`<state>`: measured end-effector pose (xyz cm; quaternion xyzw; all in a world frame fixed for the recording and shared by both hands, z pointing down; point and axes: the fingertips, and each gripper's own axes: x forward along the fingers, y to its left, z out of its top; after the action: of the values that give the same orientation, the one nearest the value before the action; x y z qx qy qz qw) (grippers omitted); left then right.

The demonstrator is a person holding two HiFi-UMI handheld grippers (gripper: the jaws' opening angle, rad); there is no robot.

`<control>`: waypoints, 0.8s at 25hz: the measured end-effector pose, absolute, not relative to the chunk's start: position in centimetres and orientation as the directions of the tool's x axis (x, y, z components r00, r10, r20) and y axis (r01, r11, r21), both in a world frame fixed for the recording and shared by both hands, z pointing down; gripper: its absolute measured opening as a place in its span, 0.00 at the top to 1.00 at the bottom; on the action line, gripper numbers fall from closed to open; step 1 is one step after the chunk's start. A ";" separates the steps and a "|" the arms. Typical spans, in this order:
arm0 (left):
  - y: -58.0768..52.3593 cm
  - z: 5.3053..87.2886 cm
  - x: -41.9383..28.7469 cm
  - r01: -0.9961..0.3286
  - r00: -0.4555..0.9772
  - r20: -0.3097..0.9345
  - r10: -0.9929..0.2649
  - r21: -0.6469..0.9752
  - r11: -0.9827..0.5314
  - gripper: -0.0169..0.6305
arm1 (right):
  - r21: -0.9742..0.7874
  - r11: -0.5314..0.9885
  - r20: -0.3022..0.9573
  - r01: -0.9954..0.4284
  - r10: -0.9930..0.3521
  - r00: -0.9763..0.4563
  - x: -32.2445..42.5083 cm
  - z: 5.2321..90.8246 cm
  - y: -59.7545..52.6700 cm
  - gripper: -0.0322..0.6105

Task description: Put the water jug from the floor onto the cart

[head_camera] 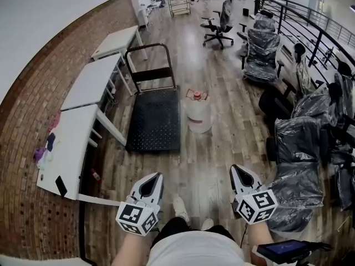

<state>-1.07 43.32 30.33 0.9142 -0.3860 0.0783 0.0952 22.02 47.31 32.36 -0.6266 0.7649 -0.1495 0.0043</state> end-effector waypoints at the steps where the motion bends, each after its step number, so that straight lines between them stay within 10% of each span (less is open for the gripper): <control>1: 43.0 30.7 -1.1 -0.723 0.687 0.220 -0.692 0.119 -0.681 0.98 | -0.233 0.170 0.186 -0.957 -0.959 -0.216 22.1 32.6 46.9 0.95; 20: 24.4 33.4 -4.0 -0.693 0.721 0.198 -0.665 0.219 -0.687 0.98 | -0.140 0.146 0.255 -0.979 -0.950 -0.178 18.2 31.8 30.0 0.95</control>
<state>-3.96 24.43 33.36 0.9169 -0.3702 0.0512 0.1402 18.16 29.98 31.83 -0.6389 0.7552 -0.1372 -0.0528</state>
